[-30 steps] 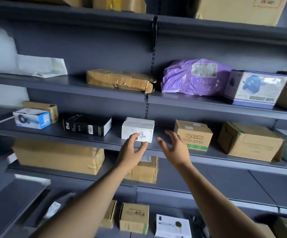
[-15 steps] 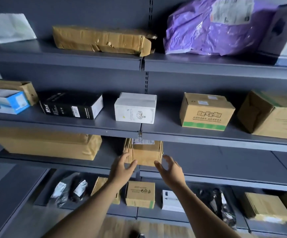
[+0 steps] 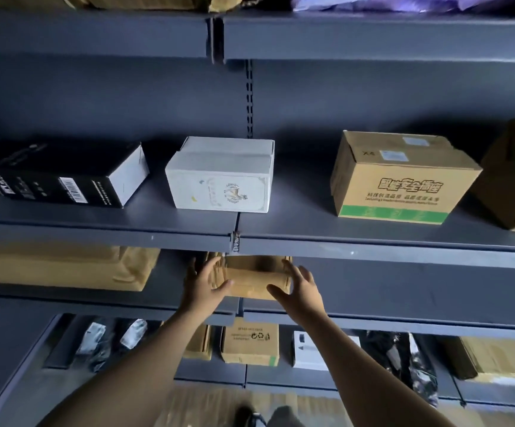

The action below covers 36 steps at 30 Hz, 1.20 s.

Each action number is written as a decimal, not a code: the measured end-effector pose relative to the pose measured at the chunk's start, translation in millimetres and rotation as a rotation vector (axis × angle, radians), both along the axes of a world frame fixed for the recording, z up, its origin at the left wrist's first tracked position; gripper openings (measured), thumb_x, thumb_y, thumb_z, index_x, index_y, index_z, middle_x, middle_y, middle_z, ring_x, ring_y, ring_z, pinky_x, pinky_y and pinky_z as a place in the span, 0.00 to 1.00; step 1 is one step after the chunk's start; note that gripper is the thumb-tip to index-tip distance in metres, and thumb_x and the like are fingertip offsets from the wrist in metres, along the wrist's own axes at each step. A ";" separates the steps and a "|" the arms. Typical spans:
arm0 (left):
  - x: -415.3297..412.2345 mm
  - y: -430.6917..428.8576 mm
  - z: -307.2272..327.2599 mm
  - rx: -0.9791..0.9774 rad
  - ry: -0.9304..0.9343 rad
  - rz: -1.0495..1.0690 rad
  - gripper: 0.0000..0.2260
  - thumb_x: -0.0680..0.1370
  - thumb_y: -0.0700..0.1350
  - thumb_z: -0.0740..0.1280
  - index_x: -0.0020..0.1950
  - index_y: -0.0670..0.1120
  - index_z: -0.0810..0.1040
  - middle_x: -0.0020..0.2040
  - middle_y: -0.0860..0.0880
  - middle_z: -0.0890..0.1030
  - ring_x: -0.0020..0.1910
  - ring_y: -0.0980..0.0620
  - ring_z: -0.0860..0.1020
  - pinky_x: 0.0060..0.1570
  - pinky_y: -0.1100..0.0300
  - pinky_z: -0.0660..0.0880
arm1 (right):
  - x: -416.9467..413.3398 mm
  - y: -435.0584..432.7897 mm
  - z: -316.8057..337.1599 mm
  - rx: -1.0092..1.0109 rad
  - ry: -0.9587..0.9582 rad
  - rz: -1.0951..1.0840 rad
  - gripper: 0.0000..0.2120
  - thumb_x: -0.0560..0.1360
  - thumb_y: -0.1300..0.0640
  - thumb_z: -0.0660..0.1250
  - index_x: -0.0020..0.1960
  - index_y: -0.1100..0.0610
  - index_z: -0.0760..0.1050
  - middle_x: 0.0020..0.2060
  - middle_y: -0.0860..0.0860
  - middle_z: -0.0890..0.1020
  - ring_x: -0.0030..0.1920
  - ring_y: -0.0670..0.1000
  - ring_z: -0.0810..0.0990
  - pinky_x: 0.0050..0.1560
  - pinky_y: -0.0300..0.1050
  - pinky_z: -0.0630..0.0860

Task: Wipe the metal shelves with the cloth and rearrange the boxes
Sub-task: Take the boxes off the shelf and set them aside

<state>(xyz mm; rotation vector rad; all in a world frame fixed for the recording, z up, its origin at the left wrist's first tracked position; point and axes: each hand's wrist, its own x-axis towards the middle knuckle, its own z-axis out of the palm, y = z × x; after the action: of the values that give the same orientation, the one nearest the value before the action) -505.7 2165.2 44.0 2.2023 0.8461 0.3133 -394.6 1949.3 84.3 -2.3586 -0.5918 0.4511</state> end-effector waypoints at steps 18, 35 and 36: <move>13.3 -29.1 -19.7 0.004 -0.077 -0.030 0.23 0.72 0.41 0.77 0.60 0.61 0.74 0.59 0.45 0.67 0.50 0.48 0.78 0.44 0.66 0.79 | 8.3 -2.3 -31.1 0.072 -0.060 -0.126 0.28 0.78 0.49 0.71 0.75 0.46 0.66 0.70 0.55 0.68 0.56 0.61 0.81 0.55 0.51 0.78; -140.6 -126.6 50.1 0.032 -0.120 -0.011 0.18 0.74 0.43 0.76 0.61 0.54 0.79 0.56 0.47 0.70 0.52 0.46 0.76 0.47 0.61 0.72 | -157.4 -99.3 29.5 0.240 -0.071 -0.177 0.23 0.76 0.50 0.73 0.69 0.43 0.73 0.60 0.53 0.73 0.58 0.56 0.77 0.54 0.46 0.75; -149.4 -134.0 58.2 0.039 -0.131 -0.019 0.18 0.74 0.44 0.76 0.62 0.55 0.79 0.57 0.47 0.70 0.52 0.47 0.76 0.45 0.63 0.72 | -168.0 -107.6 37.1 0.255 -0.079 -0.192 0.23 0.76 0.49 0.73 0.69 0.42 0.73 0.59 0.53 0.73 0.57 0.56 0.78 0.53 0.46 0.74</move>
<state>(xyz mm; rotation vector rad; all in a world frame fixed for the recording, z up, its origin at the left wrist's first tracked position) -655.1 2031.3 102.2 2.1977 0.7524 0.4630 -562.6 1841.7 121.4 -2.1686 -0.4256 0.1848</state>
